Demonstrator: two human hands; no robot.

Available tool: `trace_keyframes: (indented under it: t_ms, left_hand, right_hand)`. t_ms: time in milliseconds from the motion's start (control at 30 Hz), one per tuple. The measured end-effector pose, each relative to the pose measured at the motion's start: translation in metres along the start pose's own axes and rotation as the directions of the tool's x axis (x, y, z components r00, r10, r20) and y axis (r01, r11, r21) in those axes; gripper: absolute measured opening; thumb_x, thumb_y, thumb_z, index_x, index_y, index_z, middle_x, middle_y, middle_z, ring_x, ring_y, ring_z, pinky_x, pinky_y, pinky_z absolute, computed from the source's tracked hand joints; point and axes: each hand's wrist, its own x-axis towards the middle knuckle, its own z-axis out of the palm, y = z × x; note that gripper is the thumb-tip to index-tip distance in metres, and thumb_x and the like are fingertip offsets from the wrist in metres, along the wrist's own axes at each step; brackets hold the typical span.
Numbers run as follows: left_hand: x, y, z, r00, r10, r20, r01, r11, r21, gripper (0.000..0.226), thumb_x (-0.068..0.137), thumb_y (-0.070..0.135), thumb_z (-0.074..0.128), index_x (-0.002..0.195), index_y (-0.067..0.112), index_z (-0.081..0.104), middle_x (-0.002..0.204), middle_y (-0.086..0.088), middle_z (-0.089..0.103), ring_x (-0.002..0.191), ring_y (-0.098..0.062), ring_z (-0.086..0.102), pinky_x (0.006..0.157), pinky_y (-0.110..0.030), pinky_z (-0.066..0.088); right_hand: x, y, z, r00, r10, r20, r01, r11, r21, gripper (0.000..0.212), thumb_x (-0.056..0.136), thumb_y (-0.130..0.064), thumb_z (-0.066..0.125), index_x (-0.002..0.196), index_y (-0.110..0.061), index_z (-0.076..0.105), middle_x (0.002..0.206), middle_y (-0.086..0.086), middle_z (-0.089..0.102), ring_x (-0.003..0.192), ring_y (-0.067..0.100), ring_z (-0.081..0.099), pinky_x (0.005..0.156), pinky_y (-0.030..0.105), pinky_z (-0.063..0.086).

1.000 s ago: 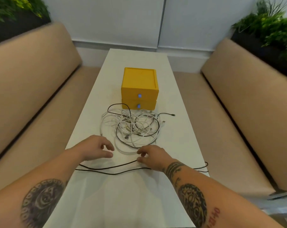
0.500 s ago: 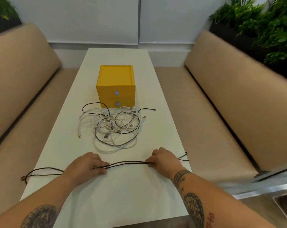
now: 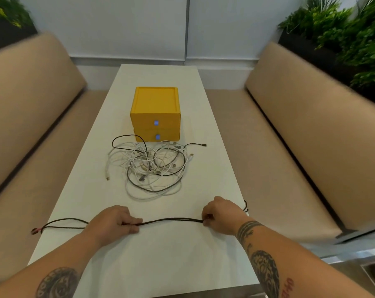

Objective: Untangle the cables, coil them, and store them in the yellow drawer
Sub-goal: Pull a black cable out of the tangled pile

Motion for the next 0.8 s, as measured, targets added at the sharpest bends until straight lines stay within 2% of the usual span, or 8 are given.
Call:
trace_keyframes:
  t_ms: [67, 133, 200, 300, 400, 567, 700, 800]
  left_hand:
    - [-0.001, 0.009, -0.008, 0.996, -0.066, 0.051, 0.068, 0.997, -0.023, 0.018, 0.066, 0.054, 0.084, 0.077, 0.057, 0.07, 0.078, 0.017, 0.067, 0.08, 0.008, 0.06, 0.07, -0.012, 0.045]
    - [0.001, 0.013, -0.012, 0.989, -0.1, 0.113, 0.104, 0.994, -0.024, 0.025, 0.06, 0.054, 0.085, 0.079, 0.042, 0.073, 0.075, 0.018, 0.068, 0.072, 0.005, 0.061, 0.063, -0.013, 0.046]
    - [0.004, 0.012, -0.015, 0.984, -0.1, 0.145, 0.107, 0.993, -0.042, 0.032, 0.058, 0.059, 0.083, 0.081, 0.038, 0.073, 0.074, 0.018, 0.069, 0.07, 0.003, 0.062, 0.063, -0.015, 0.047]
    - [0.01, 0.004, -0.023, 0.989, -0.072, 0.127, 0.086, 0.99, -0.115, 0.039, 0.069, 0.073, 0.067, 0.079, 0.036, 0.073, 0.075, 0.018, 0.069, 0.071, -0.001, 0.063, 0.071, -0.023, 0.052]
    - [0.016, 0.001, -0.037, 0.995, -0.082, 0.051, 0.091, 0.974, -0.21, 0.048, 0.085, 0.065, 0.058, 0.071, 0.019, 0.061, 0.061, 0.012, 0.053, 0.058, -0.005, 0.046, 0.063, -0.027, 0.042]
    - [0.032, -0.013, -0.075, 0.994, -0.103, -0.033, 0.094, 0.972, -0.214, 0.034, 0.093, 0.051, 0.061, 0.071, 0.026, 0.066, 0.065, 0.008, 0.064, 0.06, -0.008, 0.056, 0.065, -0.03, 0.047]
    - [0.049, -0.021, -0.097, 0.992, -0.071, -0.105, 0.048, 0.976, -0.211, 0.031, 0.094, 0.043, 0.062, 0.063, 0.038, 0.064, 0.062, 0.017, 0.062, 0.061, -0.008, 0.056, 0.062, -0.032, 0.046]
    - [0.061, -0.024, -0.106, 0.981, -0.085, -0.175, 0.046, 0.975, -0.215, 0.038, 0.096, 0.046, 0.056, 0.067, 0.024, 0.061, 0.062, 0.004, 0.061, 0.06, -0.017, 0.056, 0.062, -0.036, 0.047]
  right_hand:
    - [0.0, -0.001, -0.005, 0.998, 0.024, 0.058, -0.023, 1.0, -0.008, 0.014, 0.087, -0.041, 0.065, 0.099, -0.035, 0.069, 0.104, -0.002, 0.053, 0.093, 0.022, 0.06, 0.085, 0.031, 0.05]
    - [0.0, -0.004, -0.01, 0.994, 0.032, 0.106, -0.03, 0.999, -0.028, 0.011, 0.086, -0.041, 0.066, 0.094, -0.035, 0.069, 0.102, -0.004, 0.052, 0.088, 0.019, 0.059, 0.08, 0.03, 0.049]
    - [0.003, -0.007, -0.015, 0.99, 0.039, 0.138, -0.035, 0.999, -0.031, 0.013, 0.085, -0.044, 0.065, 0.09, -0.033, 0.068, 0.097, -0.006, 0.054, 0.083, 0.015, 0.056, 0.074, 0.028, 0.047]
    - [0.013, -0.016, -0.021, 0.989, 0.078, 0.126, -0.076, 0.997, -0.017, 0.027, 0.088, -0.055, 0.057, 0.09, -0.03, 0.066, 0.09, -0.007, 0.059, 0.083, 0.015, 0.056, 0.075, 0.03, 0.048]
    - [0.027, -0.032, -0.028, 0.988, 0.126, 0.086, -0.129, 0.991, 0.029, 0.034, 0.095, -0.055, 0.05, 0.097, -0.025, 0.067, 0.092, -0.004, 0.061, 0.087, 0.018, 0.058, 0.078, 0.031, 0.048]
    - [0.054, -0.065, -0.041, 0.984, 0.17, -0.047, -0.16, 0.974, 0.162, 0.035, 0.099, -0.047, 0.048, 0.099, -0.019, 0.069, 0.095, -0.002, 0.067, 0.088, 0.018, 0.06, 0.082, 0.033, 0.051]
    - [0.071, -0.09, -0.049, 0.965, 0.221, -0.141, -0.177, 0.946, 0.272, 0.028, 0.097, -0.043, 0.053, 0.095, -0.021, 0.07, 0.092, -0.002, 0.068, 0.086, 0.018, 0.062, 0.079, 0.032, 0.052]
    - [0.082, -0.107, -0.056, 0.94, 0.275, -0.2, -0.191, 0.913, 0.359, 0.026, 0.095, -0.041, 0.056, 0.1, -0.021, 0.072, 0.097, -0.001, 0.071, 0.088, 0.018, 0.064, 0.082, 0.034, 0.054]
